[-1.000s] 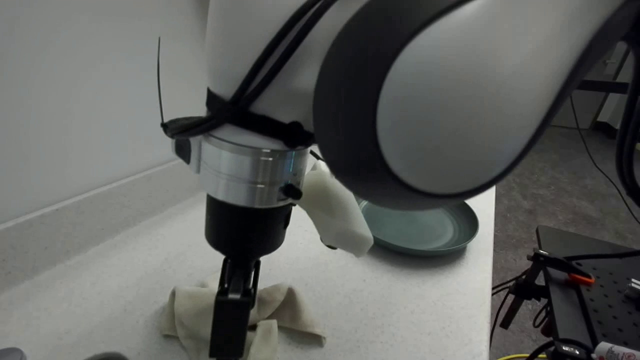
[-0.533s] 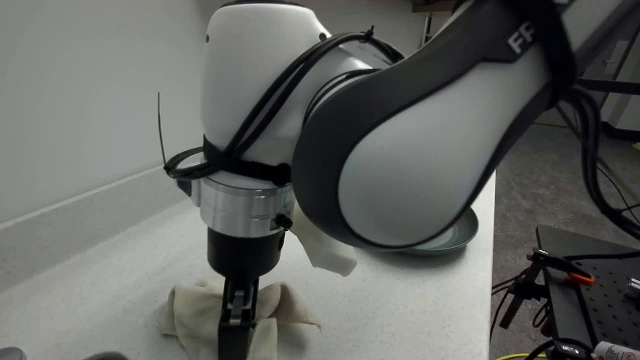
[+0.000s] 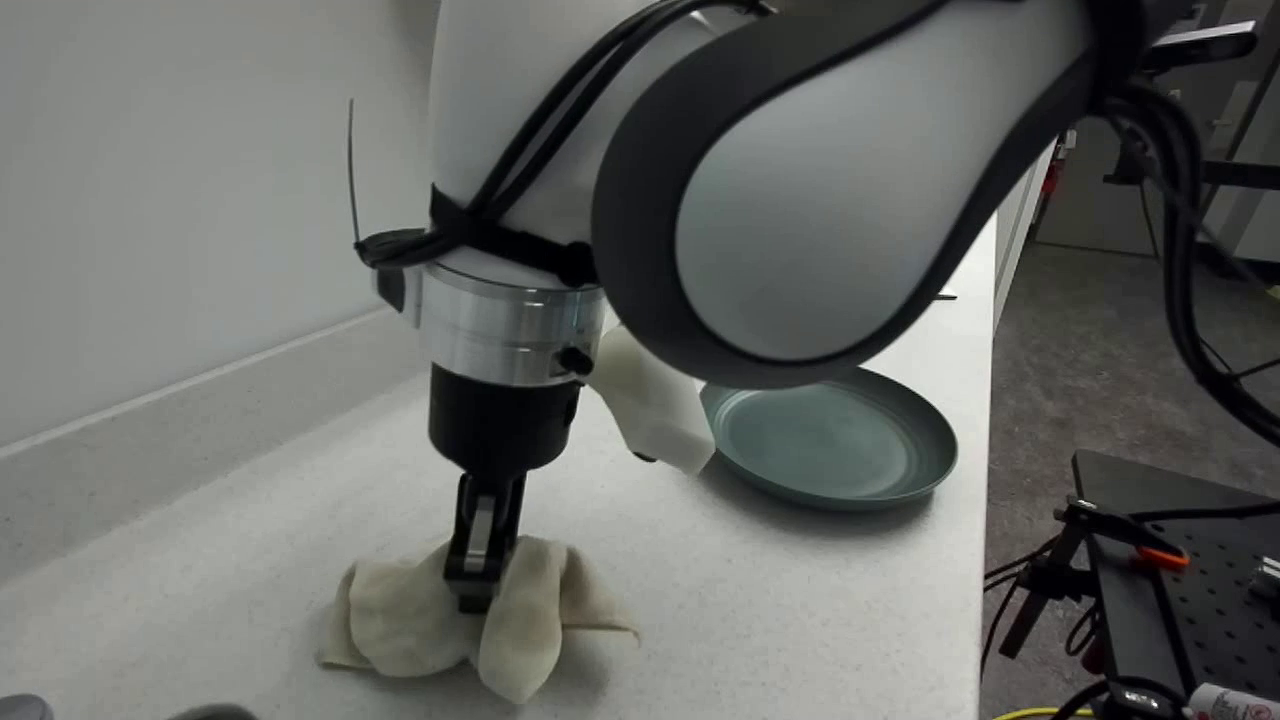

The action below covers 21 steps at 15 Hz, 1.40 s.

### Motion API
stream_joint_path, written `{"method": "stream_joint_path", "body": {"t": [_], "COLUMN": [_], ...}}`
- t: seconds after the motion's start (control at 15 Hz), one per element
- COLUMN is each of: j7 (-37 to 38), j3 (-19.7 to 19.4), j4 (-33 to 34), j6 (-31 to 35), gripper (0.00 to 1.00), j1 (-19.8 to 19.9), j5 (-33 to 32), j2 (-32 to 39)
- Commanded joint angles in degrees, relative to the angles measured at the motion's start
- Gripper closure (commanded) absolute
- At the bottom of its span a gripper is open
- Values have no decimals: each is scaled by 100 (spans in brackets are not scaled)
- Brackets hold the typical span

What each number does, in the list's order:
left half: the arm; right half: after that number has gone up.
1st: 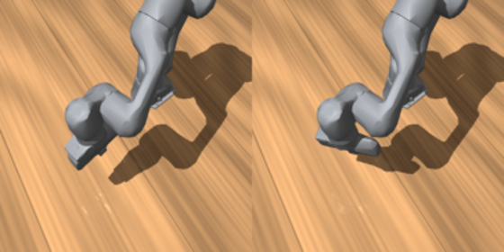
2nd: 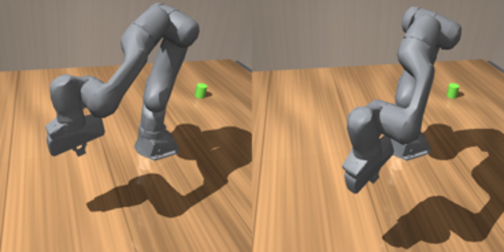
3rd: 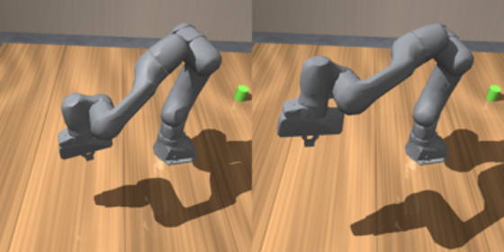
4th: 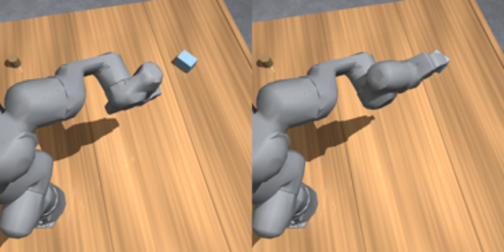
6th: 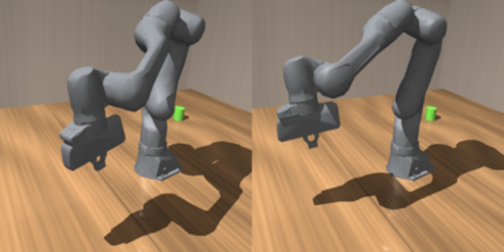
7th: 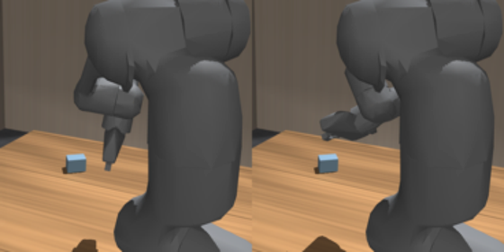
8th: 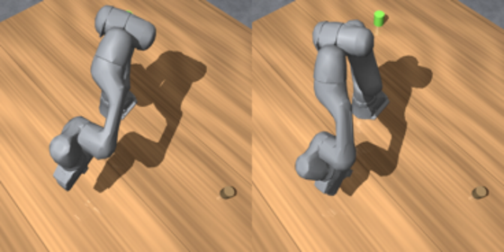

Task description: Take the cloth and wipe the plate

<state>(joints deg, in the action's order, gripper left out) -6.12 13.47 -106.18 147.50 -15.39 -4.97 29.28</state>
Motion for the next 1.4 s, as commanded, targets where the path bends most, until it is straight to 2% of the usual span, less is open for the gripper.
{"method": "stream_joint_path", "body": {"t": [0.0, 0.27, 0.53, 0.87, 1.0, 1.13, 1.2, 1.33], "j7": [-374, -860, -1153, -1185, -1491, -1581, -1573, -1341], "j3": [195, 319, 129, -339, -534, -754, -848, -987], "j4": [-724, -1446, -2218, -3159, -3495, -3774, -3901, -4091], "j6": [-146, -148, -260, -347, -160, 120, 297, 486], "gripper": [100, 98, 98, 98, 98, 98, 98, 98], "j1": [475, 1004, 1289, 1278, 1191, 1061, 997, 950], "j5": [485, 1344, 1971, 2363, 3059, 3484, 3595, 3383], "j2": [-796, -1558, -2381, -3441, -3888, -4330, -4548, -4873]}}
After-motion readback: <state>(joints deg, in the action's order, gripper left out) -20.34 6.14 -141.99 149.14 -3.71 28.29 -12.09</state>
